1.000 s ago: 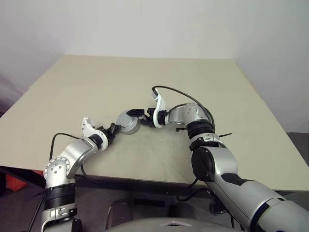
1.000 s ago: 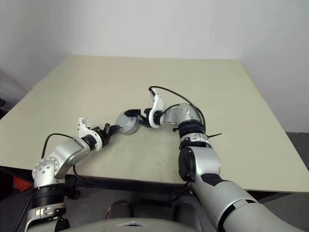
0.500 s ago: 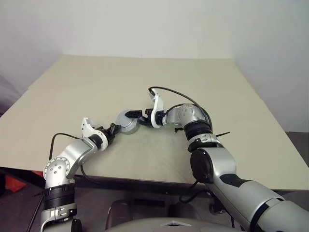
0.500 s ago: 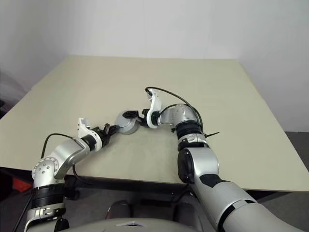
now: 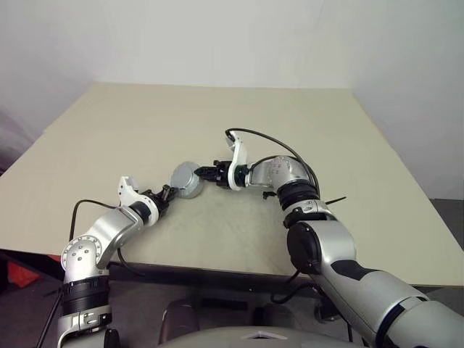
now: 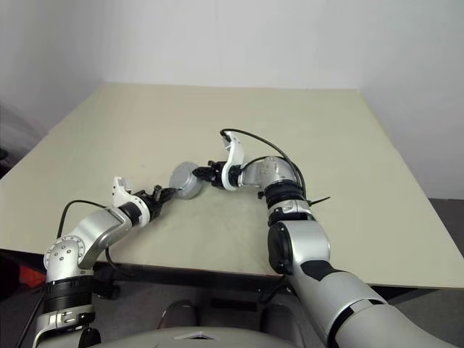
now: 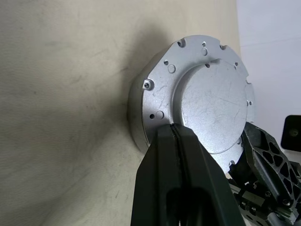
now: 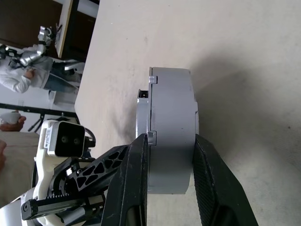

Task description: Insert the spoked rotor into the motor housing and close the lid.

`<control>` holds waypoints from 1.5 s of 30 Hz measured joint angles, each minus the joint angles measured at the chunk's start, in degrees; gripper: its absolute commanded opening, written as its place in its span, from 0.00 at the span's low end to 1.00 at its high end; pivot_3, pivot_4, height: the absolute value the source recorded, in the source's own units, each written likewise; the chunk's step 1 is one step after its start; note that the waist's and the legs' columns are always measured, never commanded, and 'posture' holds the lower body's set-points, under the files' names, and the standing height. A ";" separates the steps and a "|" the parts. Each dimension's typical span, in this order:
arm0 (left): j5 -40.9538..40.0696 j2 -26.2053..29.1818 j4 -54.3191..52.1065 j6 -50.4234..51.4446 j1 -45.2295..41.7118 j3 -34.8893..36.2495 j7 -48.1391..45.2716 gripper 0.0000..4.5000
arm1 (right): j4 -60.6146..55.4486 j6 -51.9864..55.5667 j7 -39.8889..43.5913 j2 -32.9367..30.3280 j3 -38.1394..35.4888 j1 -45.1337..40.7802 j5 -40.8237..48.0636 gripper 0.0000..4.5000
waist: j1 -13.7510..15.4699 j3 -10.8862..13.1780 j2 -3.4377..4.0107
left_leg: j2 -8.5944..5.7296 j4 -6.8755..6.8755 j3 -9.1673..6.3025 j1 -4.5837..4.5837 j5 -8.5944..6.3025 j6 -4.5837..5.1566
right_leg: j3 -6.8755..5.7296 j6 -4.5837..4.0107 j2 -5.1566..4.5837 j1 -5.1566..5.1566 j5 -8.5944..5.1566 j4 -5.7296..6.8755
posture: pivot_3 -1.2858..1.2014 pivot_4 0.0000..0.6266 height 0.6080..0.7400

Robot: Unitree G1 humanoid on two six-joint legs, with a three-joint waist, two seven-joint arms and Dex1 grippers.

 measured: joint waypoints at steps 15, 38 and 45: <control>1.47 0.00 -0.15 -0.75 0.00 0.26 -2.83 0.00 | 5.59 -1.43 -2.92 -0.09 -5.00 -2.27 1.12 0.24 | -0.02 0.00 0.00 | 0.01 0.00 0.00 0.00 0.00 0.00 | -0.01 -0.01 0.00 -0.09 0.00 0.02 | 0.52 0.00 1.00; 1.21 -1.59 -7.17 -5.43 2.67 1.56 -13.91 0.00 | 14.07 -5.52 -12.11 -0.28 -20.08 -10.16 12.86 0.24 | -0.05 0.03 -0.04 | 0.05 0.09 0.00 -0.86 0.03 -0.05 | -0.02 -0.36 0.04 -1.01 0.22 0.11 | 0.52 0.00 1.00; -0.69 -1.89 -9.82 -8.67 4.20 4.19 -18.31 0.09 | 13.96 -5.86 -13.79 -1.92 -22.79 -12.00 16.83 0.24 | 0.02 0.04 -0.06 | 0.06 0.13 0.00 -0.89 0.03 -0.05 | -0.02 -0.36 0.04 -1.01 0.22 0.12 | 0.52 0.00 1.00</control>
